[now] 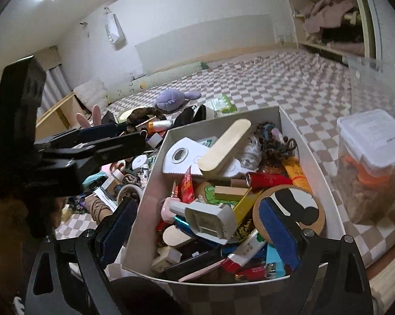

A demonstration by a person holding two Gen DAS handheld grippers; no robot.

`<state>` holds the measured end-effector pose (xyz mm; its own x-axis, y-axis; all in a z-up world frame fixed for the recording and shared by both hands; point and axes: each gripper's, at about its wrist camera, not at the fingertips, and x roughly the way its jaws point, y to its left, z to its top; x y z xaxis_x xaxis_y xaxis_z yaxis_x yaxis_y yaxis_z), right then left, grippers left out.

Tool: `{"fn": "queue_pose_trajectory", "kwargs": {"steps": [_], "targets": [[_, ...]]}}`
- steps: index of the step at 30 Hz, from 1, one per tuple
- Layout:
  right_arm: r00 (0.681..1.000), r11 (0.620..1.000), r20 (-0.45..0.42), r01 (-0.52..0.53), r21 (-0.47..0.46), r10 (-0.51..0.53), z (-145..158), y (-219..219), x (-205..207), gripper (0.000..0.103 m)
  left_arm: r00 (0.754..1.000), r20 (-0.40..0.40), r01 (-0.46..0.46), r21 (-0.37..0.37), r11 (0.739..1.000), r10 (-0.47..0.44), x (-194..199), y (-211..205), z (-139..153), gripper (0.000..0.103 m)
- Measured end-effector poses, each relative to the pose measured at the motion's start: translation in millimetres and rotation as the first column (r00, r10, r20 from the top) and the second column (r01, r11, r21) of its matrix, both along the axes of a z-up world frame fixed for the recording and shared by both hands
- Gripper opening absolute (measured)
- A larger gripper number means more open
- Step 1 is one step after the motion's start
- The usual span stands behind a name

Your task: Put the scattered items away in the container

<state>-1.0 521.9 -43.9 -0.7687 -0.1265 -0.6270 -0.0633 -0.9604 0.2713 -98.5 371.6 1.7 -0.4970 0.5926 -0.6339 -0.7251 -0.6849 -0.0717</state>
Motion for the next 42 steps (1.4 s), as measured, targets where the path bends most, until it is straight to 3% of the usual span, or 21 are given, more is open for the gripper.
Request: {"fn": "queue_pose_trajectory", "kwargs": {"steps": [2,5,22,27,29,35,42], "targets": [[1.0,1.0,-0.021,0.005,0.024,-0.004,4,-8,2,0.094,1.0,-0.004,-0.015,0.013,1.0,0.015,2,-13,0,0.096],[0.998,0.999,-0.056,0.016,0.046,-0.013,9,-20,4,0.103,0.999,-0.01,-0.048,0.024,0.999,0.048,3,-35,-2,0.096],[0.997,0.997,-0.073,-0.005,0.072,0.01,2,-93,-13,0.103,0.968,0.0,-0.252,0.048,0.966,0.253,-13,-172,-25,0.096],[0.995,0.994,-0.1,-0.017,0.106,0.027,-1,-124,-25,0.103,0.941,-0.008,-0.337,0.04,0.941,0.337,-20,-218,-34,0.096],[0.993,0.994,-0.115,-0.018,0.11,0.031,-2,-134,-30,0.103,0.926,-0.016,-0.377,0.036,0.925,0.378,-23,-237,-37,0.103],[0.991,0.998,-0.128,-0.045,0.048,0.051,-9,-157,-48,0.103,0.893,0.025,-0.449,0.033,0.893,0.449,-33,-286,-53,0.103],[0.99,0.988,-0.053,-0.126,0.087,0.131,-24,-190,-77,0.103,0.858,0.044,-0.512,-0.003,0.859,0.512,-41,-322,-84,0.103]]}}
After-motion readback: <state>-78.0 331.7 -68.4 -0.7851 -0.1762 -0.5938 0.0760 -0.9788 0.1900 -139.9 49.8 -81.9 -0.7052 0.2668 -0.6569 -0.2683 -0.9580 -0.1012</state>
